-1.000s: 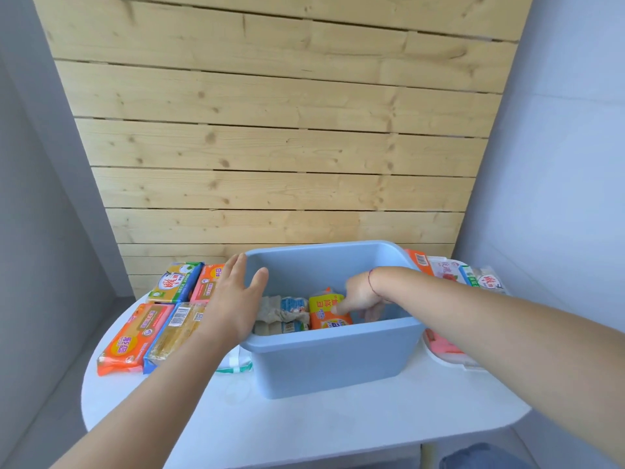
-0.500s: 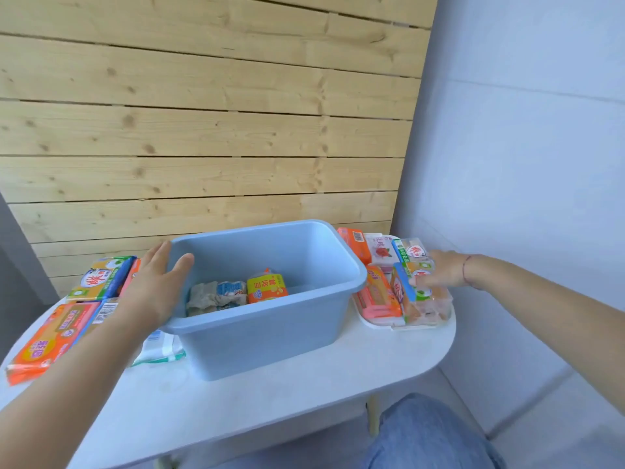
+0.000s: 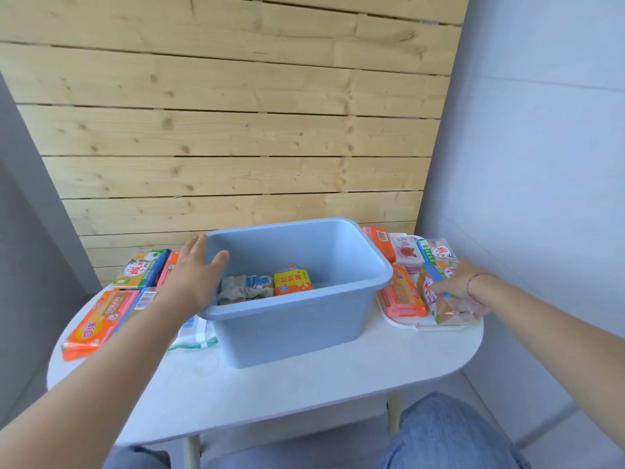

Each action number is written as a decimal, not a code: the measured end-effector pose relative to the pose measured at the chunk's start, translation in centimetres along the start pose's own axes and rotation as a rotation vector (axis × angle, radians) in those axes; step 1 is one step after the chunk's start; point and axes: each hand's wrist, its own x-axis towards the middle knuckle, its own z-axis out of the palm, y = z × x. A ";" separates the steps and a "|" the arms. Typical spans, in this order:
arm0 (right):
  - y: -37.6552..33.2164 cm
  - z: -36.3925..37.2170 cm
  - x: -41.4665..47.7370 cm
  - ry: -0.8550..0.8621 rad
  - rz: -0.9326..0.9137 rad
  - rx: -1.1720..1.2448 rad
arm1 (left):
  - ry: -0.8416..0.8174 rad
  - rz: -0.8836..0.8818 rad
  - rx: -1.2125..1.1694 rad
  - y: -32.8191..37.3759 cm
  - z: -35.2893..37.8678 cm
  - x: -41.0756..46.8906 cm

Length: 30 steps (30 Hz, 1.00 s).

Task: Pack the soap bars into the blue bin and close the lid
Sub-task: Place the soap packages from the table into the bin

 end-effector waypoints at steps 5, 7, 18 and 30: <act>0.1 -4.6 -1.1 0.095 0.023 0.033 | 0.000 -0.004 0.005 0.0 0.2 0.2; -0.9 -7.1 -1.8 0.156 -0.042 0.020 | 0.006 -0.004 0.002 -0.1 0.2 0.3; -16.4 -4.8 -11.4 0.206 -0.672 -0.031 | -0.007 -0.011 0.002 0.1 0.1 0.0; -18.2 6.3 -8.9 -0.043 -0.404 -0.534 | 0.001 -0.019 -0.045 0.3 0.1 -0.2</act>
